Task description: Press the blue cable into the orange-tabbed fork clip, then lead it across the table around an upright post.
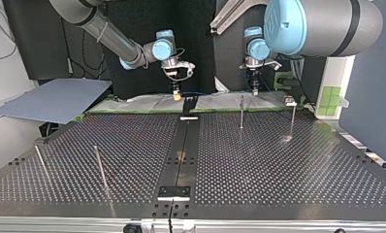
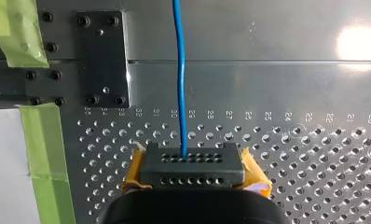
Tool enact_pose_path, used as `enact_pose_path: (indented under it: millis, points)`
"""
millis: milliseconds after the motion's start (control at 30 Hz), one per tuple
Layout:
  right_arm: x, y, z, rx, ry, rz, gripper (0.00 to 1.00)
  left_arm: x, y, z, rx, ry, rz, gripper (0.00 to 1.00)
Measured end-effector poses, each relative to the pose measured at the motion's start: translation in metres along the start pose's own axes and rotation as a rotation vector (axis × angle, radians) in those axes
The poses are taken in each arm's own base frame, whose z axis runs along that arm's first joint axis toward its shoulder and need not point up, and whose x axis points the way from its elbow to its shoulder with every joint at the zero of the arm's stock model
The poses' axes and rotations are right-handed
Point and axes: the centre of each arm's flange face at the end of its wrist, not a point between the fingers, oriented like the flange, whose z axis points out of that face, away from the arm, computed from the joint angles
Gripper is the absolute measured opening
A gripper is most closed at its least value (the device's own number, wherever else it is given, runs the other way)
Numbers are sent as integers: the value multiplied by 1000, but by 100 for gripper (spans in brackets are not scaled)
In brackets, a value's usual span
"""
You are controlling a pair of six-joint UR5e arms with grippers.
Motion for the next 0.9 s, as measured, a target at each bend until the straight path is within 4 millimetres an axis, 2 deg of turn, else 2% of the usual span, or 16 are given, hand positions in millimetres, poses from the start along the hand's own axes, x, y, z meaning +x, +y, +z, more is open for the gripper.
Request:
enact_pose_path:
  millis: [267, 600, 900]
  points:
    - [0, 4, 1, -6, -6, 0, 0, -3, -2, 7, 1, -6, -2, 0]
    - [0, 14, 4, -21, -12, -2, 0, -14, -10, 36, -4, -7, 6, 0]
    - [1, 24, 9, -37, -7, 0, 0, -20, -10, 49, -14, 4, 6, 0]
